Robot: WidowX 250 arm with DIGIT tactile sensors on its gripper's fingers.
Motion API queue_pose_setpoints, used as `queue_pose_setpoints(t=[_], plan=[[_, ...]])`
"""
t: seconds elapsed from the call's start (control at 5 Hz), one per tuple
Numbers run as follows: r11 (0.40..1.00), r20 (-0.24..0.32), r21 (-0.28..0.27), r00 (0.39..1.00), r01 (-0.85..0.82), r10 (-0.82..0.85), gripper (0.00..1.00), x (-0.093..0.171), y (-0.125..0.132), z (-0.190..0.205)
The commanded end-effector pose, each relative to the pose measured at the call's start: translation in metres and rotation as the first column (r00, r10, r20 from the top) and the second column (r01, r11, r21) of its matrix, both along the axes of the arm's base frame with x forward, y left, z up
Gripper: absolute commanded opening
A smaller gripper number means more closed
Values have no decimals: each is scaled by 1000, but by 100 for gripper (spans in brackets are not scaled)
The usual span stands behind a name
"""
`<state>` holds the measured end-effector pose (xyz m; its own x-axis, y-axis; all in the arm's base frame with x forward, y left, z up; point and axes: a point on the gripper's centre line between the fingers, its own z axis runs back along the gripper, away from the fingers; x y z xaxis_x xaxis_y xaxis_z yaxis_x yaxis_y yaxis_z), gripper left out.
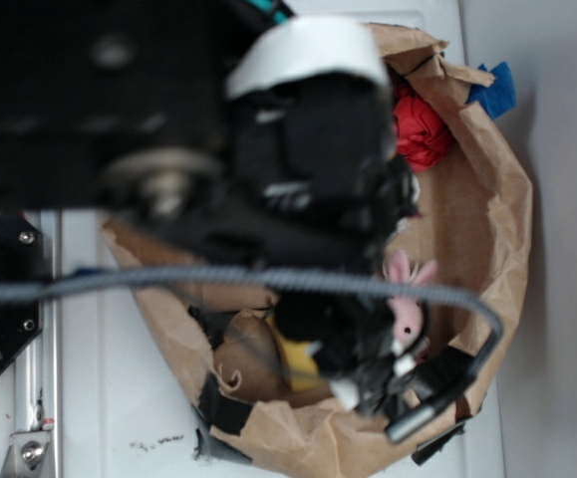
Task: Grab the pink bunny.
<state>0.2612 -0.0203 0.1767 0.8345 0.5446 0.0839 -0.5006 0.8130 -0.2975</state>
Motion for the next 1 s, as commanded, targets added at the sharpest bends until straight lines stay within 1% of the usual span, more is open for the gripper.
queue_pose_setpoints(t=[0.0, 0.4, 0.6, 0.8], plan=[[1000, 39, -8, 999, -24, 25, 100, 4, 12, 8], [1000, 39, -8, 999, -24, 25, 100, 4, 12, 8], [999, 52, 34, 999, 2, -4, 100, 21, 22, -31], [1000, 76, 22, 997, -3, 2, 100, 27, 36, -42]])
